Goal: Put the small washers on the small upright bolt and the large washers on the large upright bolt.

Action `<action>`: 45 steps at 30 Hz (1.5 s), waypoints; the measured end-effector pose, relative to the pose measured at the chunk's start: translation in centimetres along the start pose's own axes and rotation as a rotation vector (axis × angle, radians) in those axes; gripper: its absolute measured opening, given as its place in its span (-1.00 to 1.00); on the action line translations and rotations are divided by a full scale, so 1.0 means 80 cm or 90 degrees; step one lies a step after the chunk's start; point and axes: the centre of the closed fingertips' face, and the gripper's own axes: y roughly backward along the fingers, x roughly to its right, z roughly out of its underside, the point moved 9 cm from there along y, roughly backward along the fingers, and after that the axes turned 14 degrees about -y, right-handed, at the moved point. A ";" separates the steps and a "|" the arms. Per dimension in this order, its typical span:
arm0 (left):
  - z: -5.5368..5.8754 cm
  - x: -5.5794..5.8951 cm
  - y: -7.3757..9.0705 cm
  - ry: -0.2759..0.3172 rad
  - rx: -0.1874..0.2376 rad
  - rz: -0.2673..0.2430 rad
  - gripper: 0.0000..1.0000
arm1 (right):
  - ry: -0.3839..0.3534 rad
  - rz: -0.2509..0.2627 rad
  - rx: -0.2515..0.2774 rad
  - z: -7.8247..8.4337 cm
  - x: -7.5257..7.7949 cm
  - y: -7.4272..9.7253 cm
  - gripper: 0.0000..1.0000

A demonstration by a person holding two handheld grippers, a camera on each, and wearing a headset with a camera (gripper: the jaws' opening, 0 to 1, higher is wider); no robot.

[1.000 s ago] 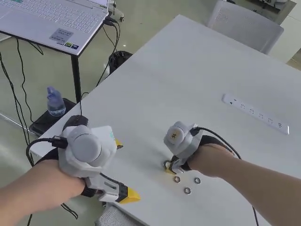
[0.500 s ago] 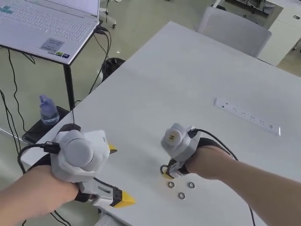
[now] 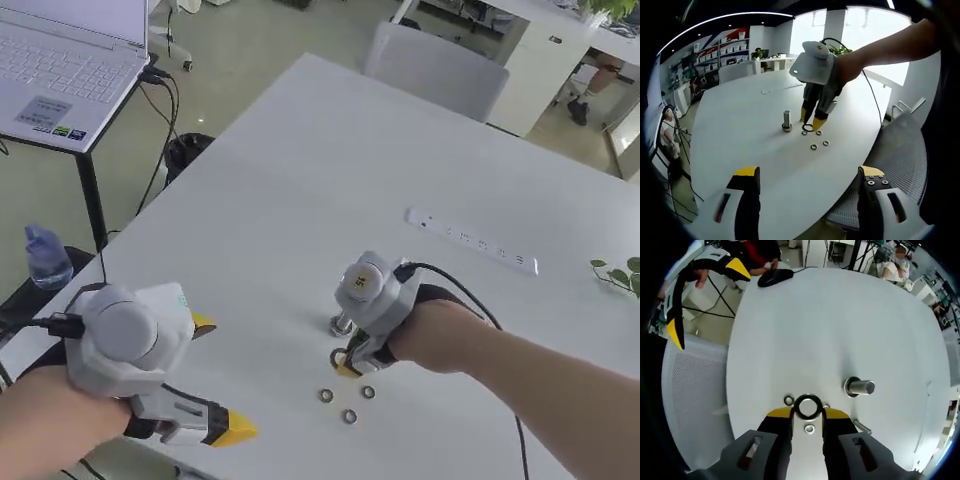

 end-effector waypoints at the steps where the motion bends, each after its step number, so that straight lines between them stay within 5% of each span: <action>1: -0.001 -0.001 -0.001 0.000 0.003 0.000 0.59 | -0.001 0.004 -0.001 0.002 0.003 0.004 -0.56; 9: -0.003 -0.003 -0.005 -0.009 0.009 0.006 0.59 | -0.025 0.021 0.008 0.008 0.015 0.025 -0.56; 26: 0.000 -0.001 -0.008 -0.005 0.002 0.006 0.58 | -0.044 0.035 0.038 -0.016 0.047 0.046 -0.56; 45: -0.002 -0.008 -0.013 0.001 -0.004 -0.002 0.57 | -0.024 0.034 0.038 -0.045 0.070 0.029 -0.56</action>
